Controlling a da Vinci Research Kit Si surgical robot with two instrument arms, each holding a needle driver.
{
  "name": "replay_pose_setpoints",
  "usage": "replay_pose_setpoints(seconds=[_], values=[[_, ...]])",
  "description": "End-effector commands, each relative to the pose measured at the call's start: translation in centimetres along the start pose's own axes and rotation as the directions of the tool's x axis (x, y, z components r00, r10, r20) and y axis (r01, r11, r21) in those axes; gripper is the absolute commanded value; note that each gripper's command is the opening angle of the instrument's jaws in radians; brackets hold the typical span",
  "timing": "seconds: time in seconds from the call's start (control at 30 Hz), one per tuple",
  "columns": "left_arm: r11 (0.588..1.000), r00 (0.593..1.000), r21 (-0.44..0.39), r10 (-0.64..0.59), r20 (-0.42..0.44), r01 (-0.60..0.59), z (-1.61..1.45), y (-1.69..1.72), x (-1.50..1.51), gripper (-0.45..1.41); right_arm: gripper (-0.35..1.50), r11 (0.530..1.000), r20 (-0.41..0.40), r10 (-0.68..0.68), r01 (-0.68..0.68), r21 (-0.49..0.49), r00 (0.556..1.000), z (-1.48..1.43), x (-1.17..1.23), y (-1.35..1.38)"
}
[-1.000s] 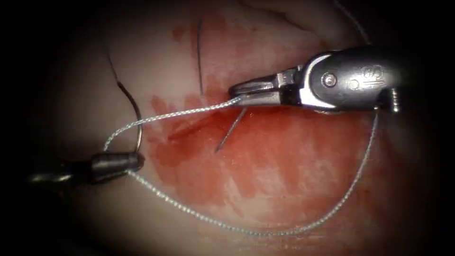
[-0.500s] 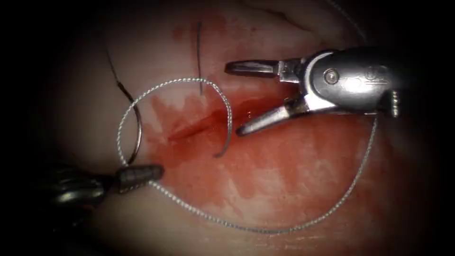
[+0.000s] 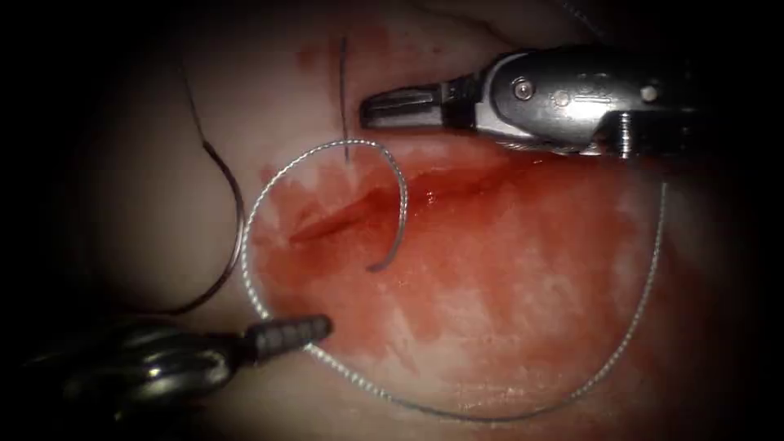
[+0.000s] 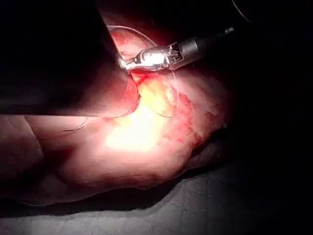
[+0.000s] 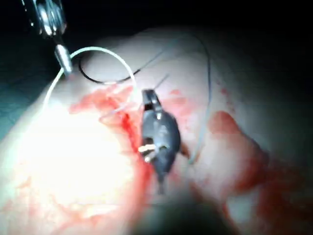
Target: Wound Closure
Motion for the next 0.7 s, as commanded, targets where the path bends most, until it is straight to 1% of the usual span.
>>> replay_pose_setpoints(seconds=[0.03, 0.07, 0.17, 0.27, 0.33, 0.47, 0.53, 0.57, 0.7], values=[[0.999, 0.999, 0.011, -0.046, -0.009, 0.046, 0.08, -0.03, -0.03, -0.35, -0.35, 1.0, -0.004, -0.007, 0.007, 0.019, 1.0, 0.21, -0.02, -0.03], [0.995, 0.995, 0.02, -0.095, -0.017, 0.096, 0.08, -0.05, -0.05, -0.35, -0.35, 1.0, 0.004, -0.012, 0.011, 0.029, 1.0, 0.27, -0.03, -0.06], [0.985, 0.986, 0.042, -0.165, -0.032, 0.166, 0.05, -0.08, -0.11, -0.35, -0.35, 0.998, 0.0, -0.019, 0.019, 0.053, 1.0, 0.35, -0.06, -0.13], [0.982, 0.982, 0.044, -0.184, -0.039, 0.186, 0.07, -0.1, -0.23, -0.35, -0.35, 0.998, -0.002, -0.022, 0.022, 0.065, 1.0, 0.34, -0.07, -0.17], [0.982, 0.983, 0.046, -0.18, -0.046, 0.182, 0.15, -0.07, -0.38, -0.35, -0.35, 0.997, 0.001, -0.024, 0.024, 0.079, 1.0, 0.27, -0.08, -0.2], [0.98, 0.98, 0.047, -0.194, -0.04, 0.195, 0.26, -0.02, -0.54, -0.35, -0.35, 0.996, -0.002, -0.027, 0.027, 0.089, 1.0, 0.2, -0.11, -0.2], [0.977, 0.978, 0.048, -0.206, -0.037, 0.208, 0.33, 0.04, -0.61, -0.35, -0.35, 0.995, -0.004, -0.027, 0.027, 0.094, 1.0, 0.17, -0.12, -0.19], [0.975, 0.976, 0.048, -0.215, -0.034, 0.217, 0.42, 0.11, -0.65, -0.35, -0.35, 0.995, -0.003, -0.029, 0.029, 0.098, 1.0, 0.15, -0.13, -0.2], [0.972, 0.972, 0.02, -0.232, -0.024, 0.233, 0.59, 0.32, -0.69, -0.35, -0.35, 0.995, -0.027, -0.006, 0.008, 0.099, 1.0, 0.14, -0.13, -0.23]])
